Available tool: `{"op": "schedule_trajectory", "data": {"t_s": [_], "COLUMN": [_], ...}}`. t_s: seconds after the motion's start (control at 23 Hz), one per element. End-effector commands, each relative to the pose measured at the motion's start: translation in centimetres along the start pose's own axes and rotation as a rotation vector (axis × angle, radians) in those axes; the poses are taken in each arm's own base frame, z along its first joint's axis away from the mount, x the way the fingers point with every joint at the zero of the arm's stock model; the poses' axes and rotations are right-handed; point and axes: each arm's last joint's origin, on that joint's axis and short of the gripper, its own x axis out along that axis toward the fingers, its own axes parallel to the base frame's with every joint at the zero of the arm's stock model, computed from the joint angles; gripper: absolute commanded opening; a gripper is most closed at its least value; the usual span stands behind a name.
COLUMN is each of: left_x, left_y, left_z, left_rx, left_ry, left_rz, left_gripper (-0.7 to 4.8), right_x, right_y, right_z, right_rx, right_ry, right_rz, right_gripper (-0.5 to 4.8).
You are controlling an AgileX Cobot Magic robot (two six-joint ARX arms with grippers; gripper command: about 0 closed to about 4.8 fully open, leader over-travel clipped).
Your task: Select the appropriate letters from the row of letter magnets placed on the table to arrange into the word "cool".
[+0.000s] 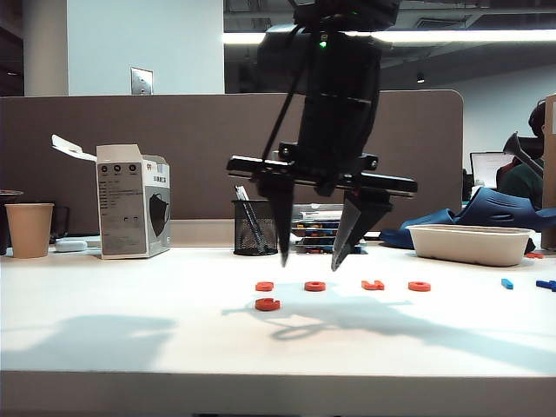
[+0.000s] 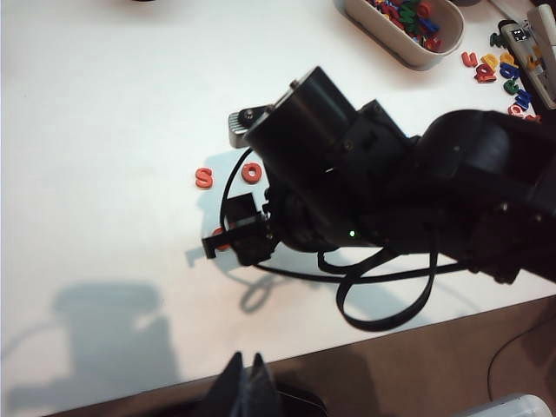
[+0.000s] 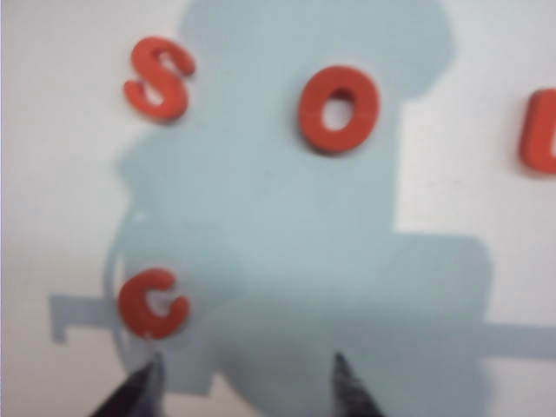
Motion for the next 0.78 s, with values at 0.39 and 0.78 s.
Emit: {"op": "schedule_trajectory", "data": {"t_s": [0.39,0.78], "left_x": [-0.2,-0.2], "left_y": [0.1,0.1], "left_z": [0.1,0.1], "left_rx": [-0.004,-0.004], "left_ry": [-0.009,-0.011], "left_rz": [-0.002,0.001], "left_gripper": [-0.03,-0.03], "right_x": [-0.4,2.2], "right_y": [-1.8,-5.8], "right_z": [3.7,5.3], "right_rx": [-0.170,-0.027], "right_ry": [-0.216,-0.103], "right_rz": [0.106,0.228], "right_gripper": [-0.02,-0.02]}}
